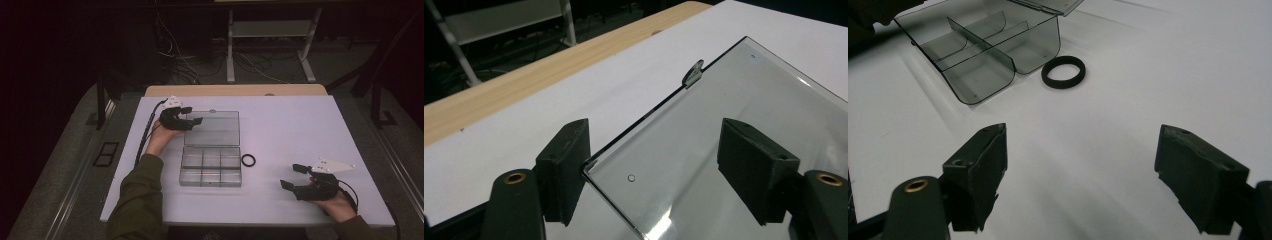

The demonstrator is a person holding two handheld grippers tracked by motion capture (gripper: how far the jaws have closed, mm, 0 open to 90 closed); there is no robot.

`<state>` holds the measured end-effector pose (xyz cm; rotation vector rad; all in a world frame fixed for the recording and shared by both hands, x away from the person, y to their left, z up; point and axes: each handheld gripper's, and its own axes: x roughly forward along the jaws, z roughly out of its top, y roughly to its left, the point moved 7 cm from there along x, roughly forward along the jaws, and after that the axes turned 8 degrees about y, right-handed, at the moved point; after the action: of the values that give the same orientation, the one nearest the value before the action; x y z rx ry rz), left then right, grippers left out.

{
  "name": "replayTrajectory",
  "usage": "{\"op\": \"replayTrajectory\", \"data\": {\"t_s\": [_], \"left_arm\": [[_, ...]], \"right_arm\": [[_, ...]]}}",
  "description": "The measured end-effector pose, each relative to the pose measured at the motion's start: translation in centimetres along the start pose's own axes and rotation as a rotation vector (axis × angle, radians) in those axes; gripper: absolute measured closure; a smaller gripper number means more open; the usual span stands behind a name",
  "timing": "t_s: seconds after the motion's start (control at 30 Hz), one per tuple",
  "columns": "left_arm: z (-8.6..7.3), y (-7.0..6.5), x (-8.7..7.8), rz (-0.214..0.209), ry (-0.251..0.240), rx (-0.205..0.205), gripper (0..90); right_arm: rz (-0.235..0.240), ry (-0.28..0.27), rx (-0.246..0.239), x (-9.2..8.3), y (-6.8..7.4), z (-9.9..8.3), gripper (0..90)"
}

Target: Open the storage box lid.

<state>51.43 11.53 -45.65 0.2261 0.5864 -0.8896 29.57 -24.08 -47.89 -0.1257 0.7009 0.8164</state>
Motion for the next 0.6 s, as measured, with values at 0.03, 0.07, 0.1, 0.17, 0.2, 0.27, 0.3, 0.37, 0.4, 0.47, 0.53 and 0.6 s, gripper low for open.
{"op": "replayTrajectory", "data": {"t_s": [0.03,0.07,0.1,0.17,0.2,0.27,0.3,0.37,0.4,0.47,0.53,0.6], "left_arm": [[-0.1,0.0,0.1,-0.003,0.006,-0.006,28.6],[-0.2,0.1,0.2,-0.005,0.011,-0.012,28.4],[-0.3,0.1,0.3,-0.007,0.014,-0.015,28.1],[-0.5,0.2,0.4,-0.012,0.02,-0.018,27.9],[-0.5,0.2,0.4,-0.013,0.023,-0.024,27.8],[-0.7,0.2,0.6,-0.016,0.025,-0.028,27.6],[-0.7,0.3,0.6,-0.017,0.029,-0.028,27.5],[-0.9,0.3,0.8,-0.017,0.032,-0.035,27.2],[-1.0,0.3,0.9,-0.019,0.036,-0.036,27.0],[-1.2,0.4,1.1,-0.021,0.045,-0.039,26.6],[-1.4,0.4,1.3,-0.022,0.055,-0.042,26.3],[-1.6,0.4,1.4,-0.025,0.063,-0.047,26.1]], "right_arm": [[-0.001,0.001,-0.001,0.0,0.0,0.0,20.6],[-0.001,0.001,0.0,0.0,0.0,0.0,20.6],[-0.001,0.0,0.0,0.0,0.0,0.0,20.6],[0.0,-0.001,0.0,0.0,0.0,0.0,20.6],[0.0,-0.001,0.0,0.0,0.0,0.0,20.6],[0.0,0.0,-0.001,0.0,0.0,0.0,20.6],[0.0,-0.001,-0.001,0.0,0.0,0.0,20.6],[0.0,0.0,-0.001,0.0,0.0,0.0,20.6],[0.0,0.0,-0.001,0.0,0.0,0.0,20.6],[0.001,-0.001,0.001,0.0,0.0,0.0,20.6],[0.001,-0.001,0.001,0.0,0.0,0.0,20.6],[0.0,-0.001,0.0,0.0,0.0,0.0,20.6]]}}
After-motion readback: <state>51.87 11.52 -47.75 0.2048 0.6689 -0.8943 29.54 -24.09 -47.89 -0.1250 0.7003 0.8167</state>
